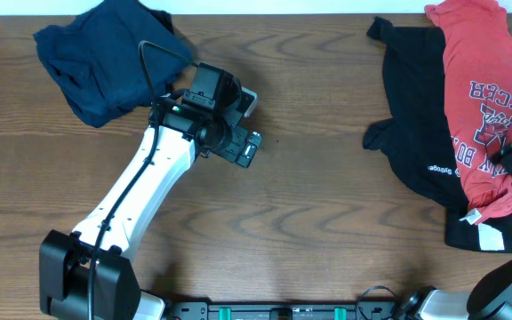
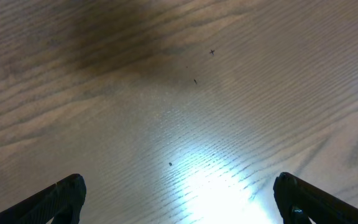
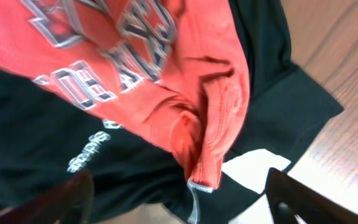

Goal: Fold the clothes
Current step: 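Reach the right gripper to the red t-shirt edge and pinch it, then drag the red t-shirt leftward off the black shirt with right gripper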

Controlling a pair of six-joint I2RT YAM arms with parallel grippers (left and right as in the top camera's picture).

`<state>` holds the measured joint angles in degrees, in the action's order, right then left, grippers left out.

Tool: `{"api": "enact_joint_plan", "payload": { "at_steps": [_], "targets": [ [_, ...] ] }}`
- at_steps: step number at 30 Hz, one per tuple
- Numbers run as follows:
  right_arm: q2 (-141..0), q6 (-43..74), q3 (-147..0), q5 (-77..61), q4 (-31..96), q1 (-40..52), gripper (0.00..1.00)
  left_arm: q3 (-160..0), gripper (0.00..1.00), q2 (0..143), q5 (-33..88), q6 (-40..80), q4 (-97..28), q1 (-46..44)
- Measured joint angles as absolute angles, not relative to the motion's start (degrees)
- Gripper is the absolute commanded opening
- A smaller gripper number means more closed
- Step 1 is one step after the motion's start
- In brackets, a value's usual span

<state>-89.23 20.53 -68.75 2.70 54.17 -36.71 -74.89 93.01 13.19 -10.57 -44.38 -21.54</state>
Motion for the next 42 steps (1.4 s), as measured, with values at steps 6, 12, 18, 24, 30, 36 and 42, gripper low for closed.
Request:
{"api": "enact_joint_plan", "payload": {
  "at_steps": [6,12,18,24,30,36,42],
  "targets": [
    [-89.2,15.4,-58.8,-0.7,42.7,-38.3,0.82,-74.9,0.98,93.0,13.2,-10.6,-42.8,-21.5],
    [-89.2,11.7,-54.5,-1.2,37.1,-38.3,0.77,-74.9,0.98,93.0,13.2,-10.6,-42.3,-21.5],
    [-89.2,10.4,-49.9,0.1,32.9,-38.3,0.69,-74.9,0.98,93.0,13.2,-10.6,-42.3,-21.5],
    [-89.2,9.8,-47.0,1.3,30.3,-38.3,0.11,-74.9,0.98,93.0,13.2,-10.6,-42.3,-21.5],
    [-89.2,11.3,-47.1,0.3,29.3,-38.3,0.01,-74.9,0.99,93.0,13.2,-10.6,-42.1,-21.5],
    [-87.8,11.6,-51.7,-6.4,32.5,-38.3,0.01,-74.9,0.96,93.0,13.1,-10.6,-41.7,-21.5],
    [-80.7,10.8,-63.2,-15.4,38.3,-33.3,0.01,-74.9,0.94,92.9,13.2,-10.5,-41.7,-21.5]
  ]
}}
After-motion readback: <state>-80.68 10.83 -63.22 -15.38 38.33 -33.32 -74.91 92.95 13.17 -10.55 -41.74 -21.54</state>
